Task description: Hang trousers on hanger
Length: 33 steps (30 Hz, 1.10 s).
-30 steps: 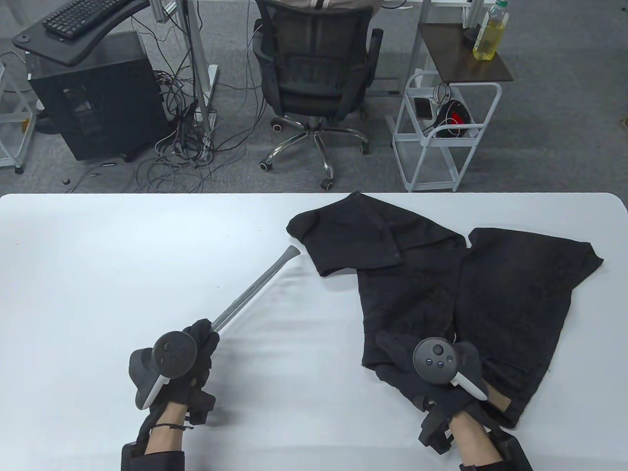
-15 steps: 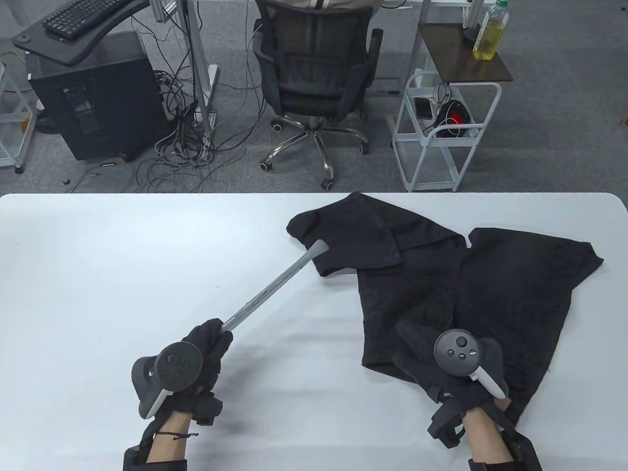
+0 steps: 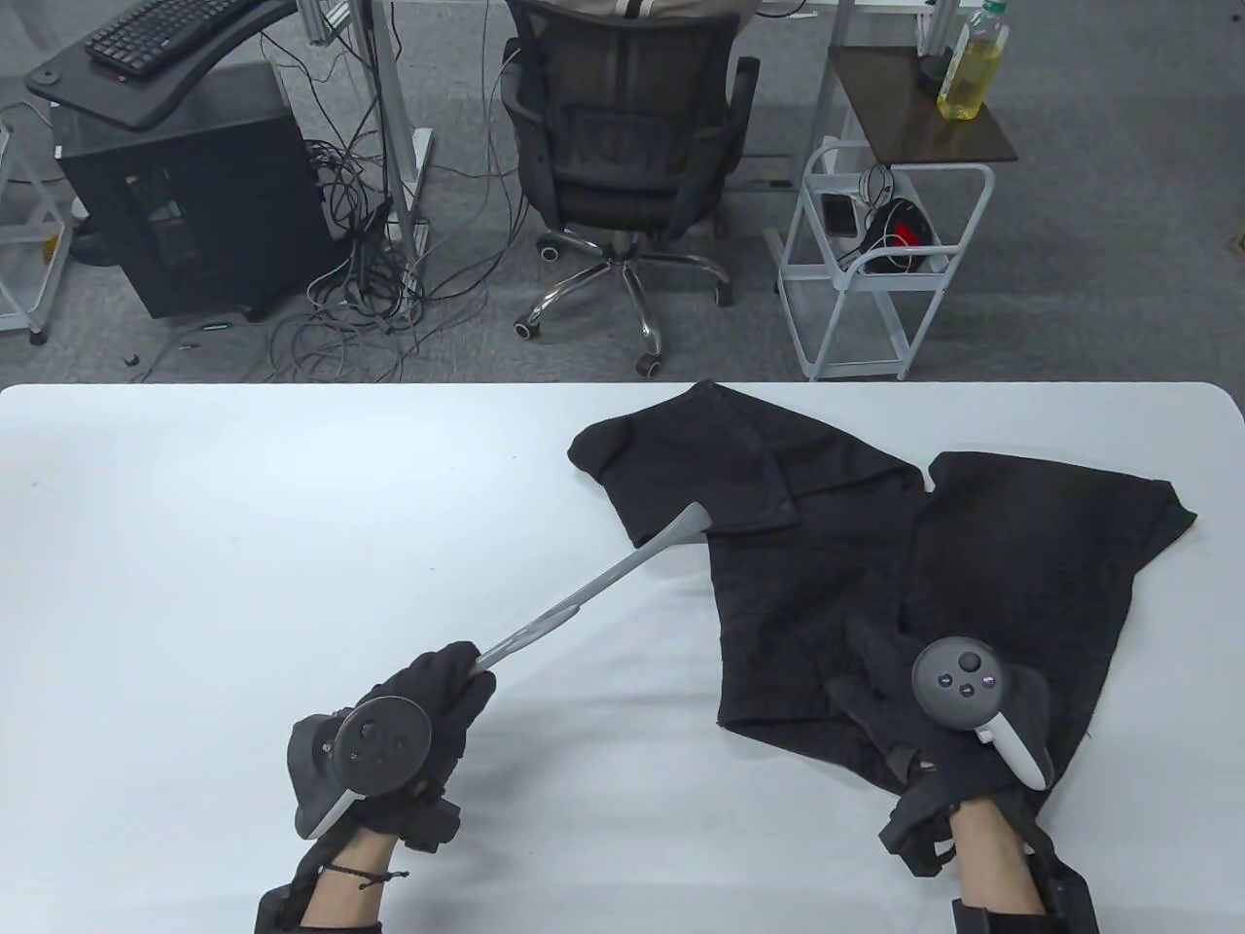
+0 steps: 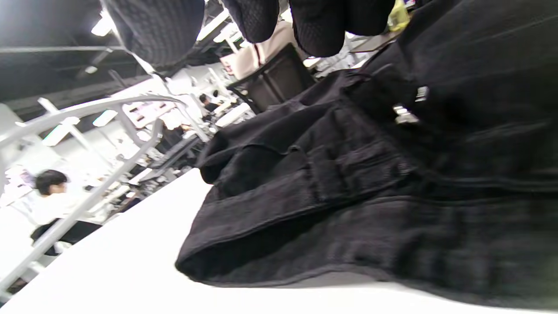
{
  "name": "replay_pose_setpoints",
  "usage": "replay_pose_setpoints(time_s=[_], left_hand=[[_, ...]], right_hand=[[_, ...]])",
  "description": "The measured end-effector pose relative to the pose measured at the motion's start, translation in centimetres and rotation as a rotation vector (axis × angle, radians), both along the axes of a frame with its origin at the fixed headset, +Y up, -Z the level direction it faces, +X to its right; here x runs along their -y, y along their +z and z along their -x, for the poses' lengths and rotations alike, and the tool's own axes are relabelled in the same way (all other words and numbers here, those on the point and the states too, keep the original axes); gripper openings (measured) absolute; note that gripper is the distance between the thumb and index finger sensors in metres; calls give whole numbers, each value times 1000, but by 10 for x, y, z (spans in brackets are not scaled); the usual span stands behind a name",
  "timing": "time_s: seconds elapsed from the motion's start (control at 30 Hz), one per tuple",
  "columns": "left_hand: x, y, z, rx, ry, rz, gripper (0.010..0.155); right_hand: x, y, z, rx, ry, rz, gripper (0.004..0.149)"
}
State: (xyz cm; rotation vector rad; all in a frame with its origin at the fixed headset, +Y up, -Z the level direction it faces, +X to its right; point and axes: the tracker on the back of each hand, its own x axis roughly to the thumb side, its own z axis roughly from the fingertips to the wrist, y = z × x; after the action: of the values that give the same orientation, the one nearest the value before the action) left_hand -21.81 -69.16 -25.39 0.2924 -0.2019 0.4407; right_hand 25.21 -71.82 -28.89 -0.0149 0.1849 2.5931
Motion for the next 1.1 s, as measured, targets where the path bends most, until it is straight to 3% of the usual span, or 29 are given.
replay_pose_setpoints(time_s=[0.37,0.63,0.87,0.97,1.1], left_hand=[[-4,4,-5,27,11,-17,49],[-4,4,-6,44,7,-14,49],[-3,4,-7,56,3,-6,49],[-3,4,-8,58,5,-6,49],[-2,3,-8,62,3,-2,49]], right_hand=[[27,-6,-45,246,123,278,94],[31,-1,-66,330,113,376,104],[35,1,-78,370,90,449,105],[43,1,-79,329,25,510,106],[55,-4,-70,282,97,586,109]])
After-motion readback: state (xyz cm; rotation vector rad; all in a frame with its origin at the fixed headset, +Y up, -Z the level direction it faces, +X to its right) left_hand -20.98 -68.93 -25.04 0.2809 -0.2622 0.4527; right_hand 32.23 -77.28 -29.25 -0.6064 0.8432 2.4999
